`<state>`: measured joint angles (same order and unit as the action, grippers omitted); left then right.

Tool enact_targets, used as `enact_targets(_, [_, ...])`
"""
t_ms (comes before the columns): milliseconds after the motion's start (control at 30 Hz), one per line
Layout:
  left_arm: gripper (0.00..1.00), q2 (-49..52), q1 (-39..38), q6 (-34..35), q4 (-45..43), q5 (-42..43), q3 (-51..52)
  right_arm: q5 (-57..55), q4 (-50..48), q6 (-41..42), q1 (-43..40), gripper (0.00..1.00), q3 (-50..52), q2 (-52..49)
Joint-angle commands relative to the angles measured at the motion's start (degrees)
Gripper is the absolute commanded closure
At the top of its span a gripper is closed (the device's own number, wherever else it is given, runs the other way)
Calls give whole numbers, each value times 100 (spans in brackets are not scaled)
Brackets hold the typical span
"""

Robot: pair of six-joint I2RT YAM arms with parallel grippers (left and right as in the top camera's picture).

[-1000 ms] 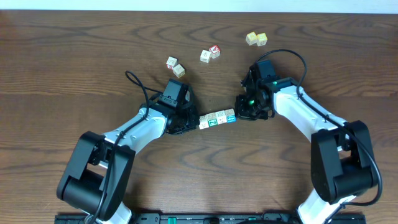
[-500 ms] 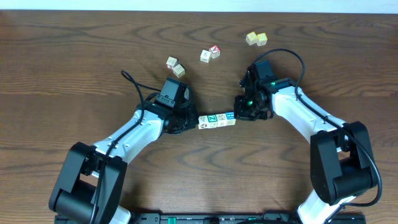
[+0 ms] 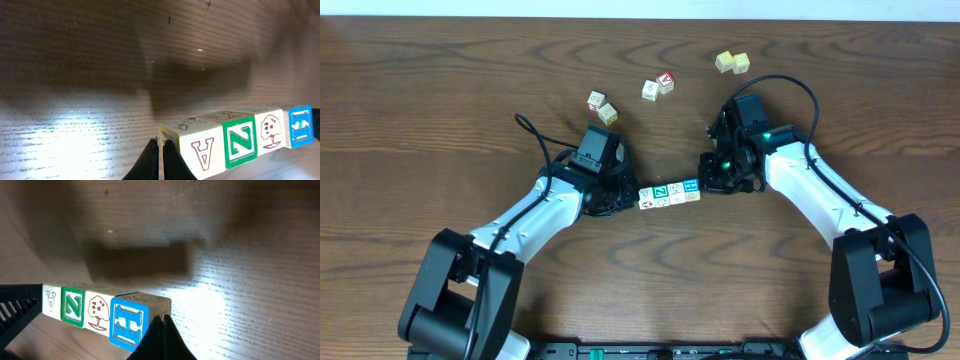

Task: Lift 4 blocks
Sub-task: 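Press the four-block row tightly between both grippers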

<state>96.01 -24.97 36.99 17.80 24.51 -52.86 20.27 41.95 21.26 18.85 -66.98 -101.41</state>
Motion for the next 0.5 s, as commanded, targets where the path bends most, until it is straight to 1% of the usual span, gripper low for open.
enact_targets(0, [93,-341,-83,-116,-52,470,-138,555,-11,-46,188,99,-4,68])
enact_targets(233, [93,-699,-83,-118,98,468,-138,861,-42,70,188,99,-7,70])
enact_targets(467, [93,-734,-83,-116,144,468,-138,1248,-66,103,181,99,-9,140])
